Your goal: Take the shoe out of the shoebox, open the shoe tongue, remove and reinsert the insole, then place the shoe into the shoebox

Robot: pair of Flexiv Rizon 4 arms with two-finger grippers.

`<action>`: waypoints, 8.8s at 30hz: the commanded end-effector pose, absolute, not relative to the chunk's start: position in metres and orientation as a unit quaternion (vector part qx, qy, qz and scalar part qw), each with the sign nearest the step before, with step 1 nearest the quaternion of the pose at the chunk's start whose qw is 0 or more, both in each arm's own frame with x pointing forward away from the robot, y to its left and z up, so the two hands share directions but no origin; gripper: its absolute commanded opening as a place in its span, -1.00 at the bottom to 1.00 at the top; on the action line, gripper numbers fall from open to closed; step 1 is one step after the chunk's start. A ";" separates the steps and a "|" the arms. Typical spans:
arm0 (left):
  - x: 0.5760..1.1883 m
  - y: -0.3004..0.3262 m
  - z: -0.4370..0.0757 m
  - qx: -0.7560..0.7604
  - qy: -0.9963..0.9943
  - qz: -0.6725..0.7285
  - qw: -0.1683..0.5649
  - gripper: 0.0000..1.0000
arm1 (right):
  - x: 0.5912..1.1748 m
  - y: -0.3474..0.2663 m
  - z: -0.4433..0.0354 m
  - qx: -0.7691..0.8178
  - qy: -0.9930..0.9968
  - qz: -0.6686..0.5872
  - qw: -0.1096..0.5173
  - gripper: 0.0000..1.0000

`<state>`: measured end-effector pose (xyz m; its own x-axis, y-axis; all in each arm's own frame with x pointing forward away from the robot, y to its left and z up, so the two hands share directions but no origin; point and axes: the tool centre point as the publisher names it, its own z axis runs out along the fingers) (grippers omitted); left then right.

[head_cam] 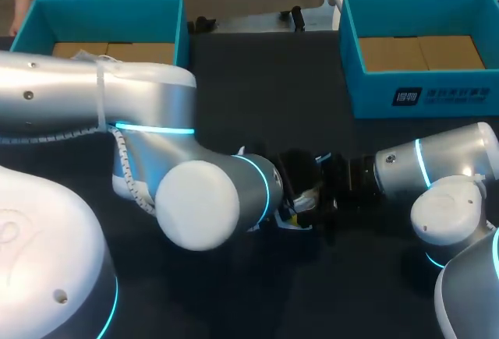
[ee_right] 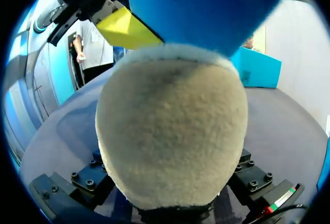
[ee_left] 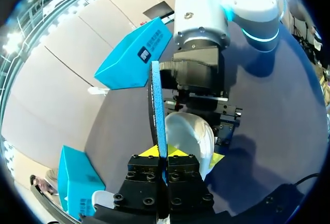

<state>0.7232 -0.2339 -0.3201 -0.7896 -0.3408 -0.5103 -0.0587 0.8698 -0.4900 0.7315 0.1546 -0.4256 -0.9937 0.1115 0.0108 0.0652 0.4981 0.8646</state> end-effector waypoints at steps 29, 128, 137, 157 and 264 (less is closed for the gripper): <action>0.736 -0.257 -0.229 -0.043 0.941 -0.303 0.143 -1.00 | 0.732 0.160 -0.431 0.052 0.866 0.497 0.023 -1.00; 0.670 -0.206 0.021 -0.153 0.730 -0.589 -0.312 -1.00 | 0.732 0.160 -0.431 0.052 0.866 0.497 0.023 -1.00; 0.631 -0.214 0.030 -0.153 0.715 -0.587 -0.347 -1.00 | 0.732 0.160 -0.431 0.052 0.866 0.497 0.023 -1.00; 0.579 -0.219 0.026 -0.156 0.689 -0.568 -0.422 -1.00 | 0.732 0.160 -0.431 0.052 0.866 0.497 0.023 -1.00; 0.571 -0.222 0.018 -0.168 0.683 -0.563 -0.433 -1.00 | 0.731 0.144 -0.306 0.092 0.988 0.124 0.021 1.00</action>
